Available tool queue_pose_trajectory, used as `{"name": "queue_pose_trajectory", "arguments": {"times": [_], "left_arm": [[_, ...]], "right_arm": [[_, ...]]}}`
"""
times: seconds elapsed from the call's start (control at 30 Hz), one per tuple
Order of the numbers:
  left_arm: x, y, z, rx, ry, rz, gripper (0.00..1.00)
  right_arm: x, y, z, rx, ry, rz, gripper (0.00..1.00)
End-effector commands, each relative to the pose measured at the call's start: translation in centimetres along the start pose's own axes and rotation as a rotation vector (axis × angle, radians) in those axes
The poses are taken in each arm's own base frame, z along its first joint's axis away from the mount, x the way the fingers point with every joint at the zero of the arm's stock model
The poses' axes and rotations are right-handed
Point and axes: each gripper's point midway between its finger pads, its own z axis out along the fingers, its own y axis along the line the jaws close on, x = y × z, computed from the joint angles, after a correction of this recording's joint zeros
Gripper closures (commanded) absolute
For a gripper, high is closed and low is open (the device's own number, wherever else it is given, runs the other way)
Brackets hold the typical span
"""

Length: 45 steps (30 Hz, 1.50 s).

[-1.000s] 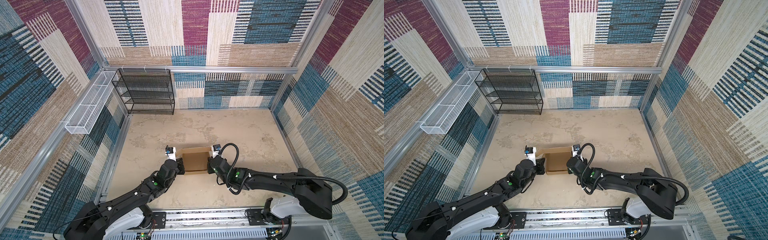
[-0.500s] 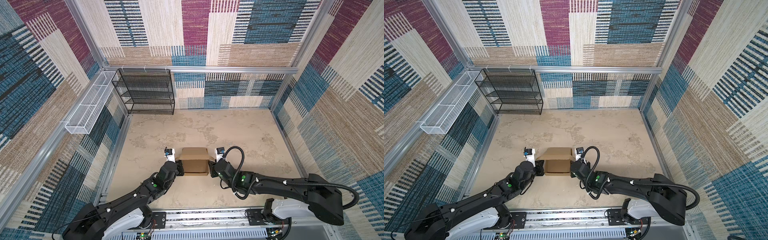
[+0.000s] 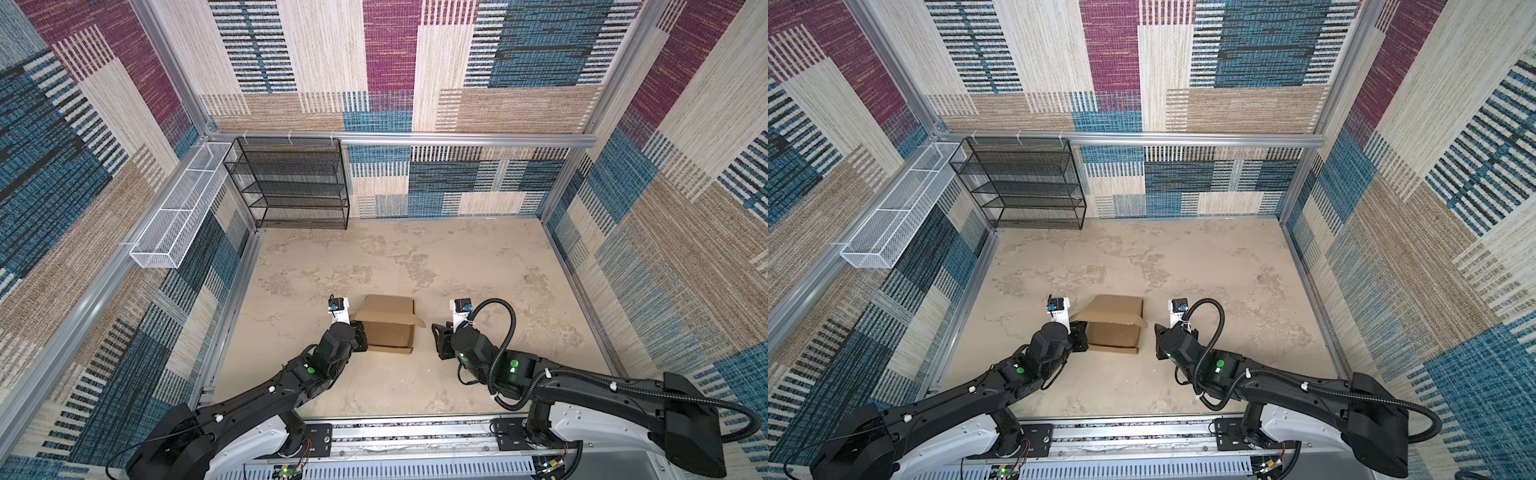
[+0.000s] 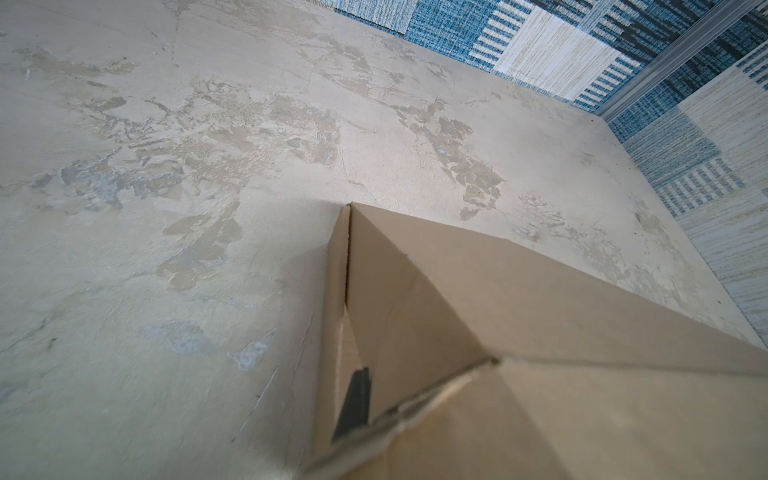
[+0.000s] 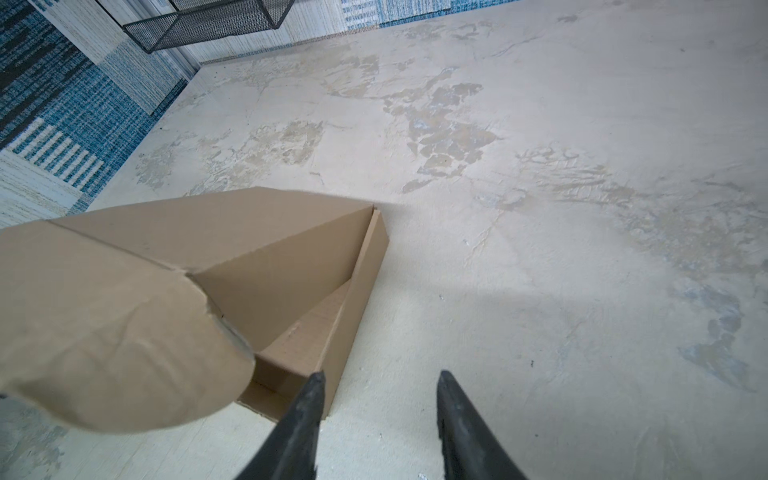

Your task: Fold the paper box

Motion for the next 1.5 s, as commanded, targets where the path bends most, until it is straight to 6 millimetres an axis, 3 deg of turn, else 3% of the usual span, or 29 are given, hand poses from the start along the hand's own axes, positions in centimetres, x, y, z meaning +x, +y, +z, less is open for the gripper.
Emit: {"name": "queue_pose_trajectory", "arguments": {"times": [0.0, 0.17, 0.3, 0.47, 0.63, 1.17, 1.47], "left_arm": [[1.1, 0.5, 0.0, -0.017, 0.05, 0.001, 1.0], [1.3, 0.4, -0.1, -0.012, 0.056, 0.001, 1.0], [1.5, 0.2, 0.0, -0.001, 0.065, -0.003, 1.0], [1.6, 0.1, -0.1, 0.008, 0.069, 0.0, 1.0], [1.7, -0.1, -0.2, 0.02, 0.073, 0.0, 1.0], [2.7, -0.2, -1.0, 0.06, 0.103, 0.009, 0.93], [3.3, 1.1, -2.2, 0.02, 0.132, 0.01, 0.81]], "right_arm": [[-2.3, 0.4, -0.7, 0.014, -0.055, -0.023, 0.54], [-6.1, 3.4, -1.6, -0.067, -0.116, -0.059, 0.55], [-7.5, 6.6, -0.7, -0.122, -0.091, -0.127, 0.55], [-7.2, 10.3, 1.4, -0.192, -0.028, -0.186, 0.57], [-6.6, 12.2, 2.8, -0.235, 0.008, -0.21, 0.59], [-2.5, 13.6, 6.1, -0.264, 0.128, -0.221, 0.61], [-1.3, 13.2, 6.8, -0.256, 0.147, -0.203, 0.61]]}}
